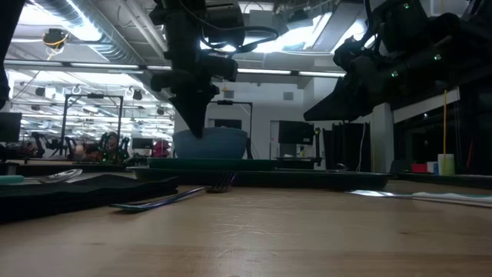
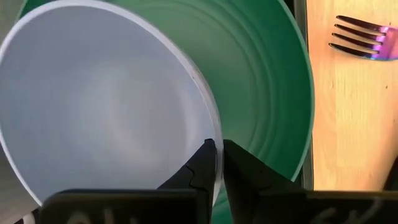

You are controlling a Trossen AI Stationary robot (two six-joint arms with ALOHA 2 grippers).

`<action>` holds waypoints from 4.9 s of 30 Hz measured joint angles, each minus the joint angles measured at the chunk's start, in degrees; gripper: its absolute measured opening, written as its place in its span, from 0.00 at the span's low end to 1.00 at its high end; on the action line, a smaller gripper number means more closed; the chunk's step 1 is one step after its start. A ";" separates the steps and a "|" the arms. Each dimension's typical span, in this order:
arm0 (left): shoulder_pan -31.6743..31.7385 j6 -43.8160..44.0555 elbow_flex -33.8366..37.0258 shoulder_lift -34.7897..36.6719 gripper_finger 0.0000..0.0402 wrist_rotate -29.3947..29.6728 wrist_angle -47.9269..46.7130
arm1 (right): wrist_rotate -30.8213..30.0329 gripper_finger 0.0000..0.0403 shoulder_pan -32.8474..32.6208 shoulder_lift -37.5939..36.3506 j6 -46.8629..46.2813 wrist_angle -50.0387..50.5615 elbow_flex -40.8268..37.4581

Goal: Set up tray
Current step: Put the blue bowl on the green plate, then put the black table napkin on the black serving tray to the top right of the green plate

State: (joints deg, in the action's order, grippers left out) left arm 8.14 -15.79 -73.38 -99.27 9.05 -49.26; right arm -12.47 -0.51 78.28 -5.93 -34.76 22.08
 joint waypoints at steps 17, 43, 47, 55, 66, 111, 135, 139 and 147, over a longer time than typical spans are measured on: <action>-0.22 1.66 0.00 0.00 0.07 0.45 1.98 | 0.02 0.09 0.01 0.00 -0.05 0.50 0.00; -1.68 3.04 -0.28 13.48 0.06 2.24 1.48 | 0.02 0.09 0.00 0.00 -1.52 0.59 0.03; -4.18 3.30 1.62 18.41 0.01 6.90 2.81 | 0.02 0.09 -0.14 0.00 -2.12 0.78 0.03; -9.85 9.54 17.75 31.39 0.00 8.88 14.28 | 0.00 0.09 -0.44 0.04 -4.52 4.60 0.05; -16.45 17.78 36.03 45.39 0.00 7.56 30.16 | 0.00 0.09 -2.08 0.04 -4.27 2.73 0.05; -43.54 62.84 12.52 21.77 0.01 11.75 -2.88 | -0.04 0.09 -2.06 0.02 1.92 -2.00 0.03; -64.06 80.78 10.86 14.75 0.00 14.88 -4.18 | -0.04 0.09 -2.06 0.00 -1.47 -4.42 0.03; -64.11 74.23 10.86 11.51 0.01 14.09 -4.16 | -0.04 0.09 -2.06 0.00 -3.10 -4.22 0.03; -63.91 69.58 10.86 5.50 0.02 12.05 -4.14 | -0.04 0.09 -2.06 0.00 -5.97 -3.00 0.03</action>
State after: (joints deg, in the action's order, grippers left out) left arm -55.77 53.79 -62.52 -93.77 21.10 -53.41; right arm -12.51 -2.57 78.28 -11.90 -37.76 22.11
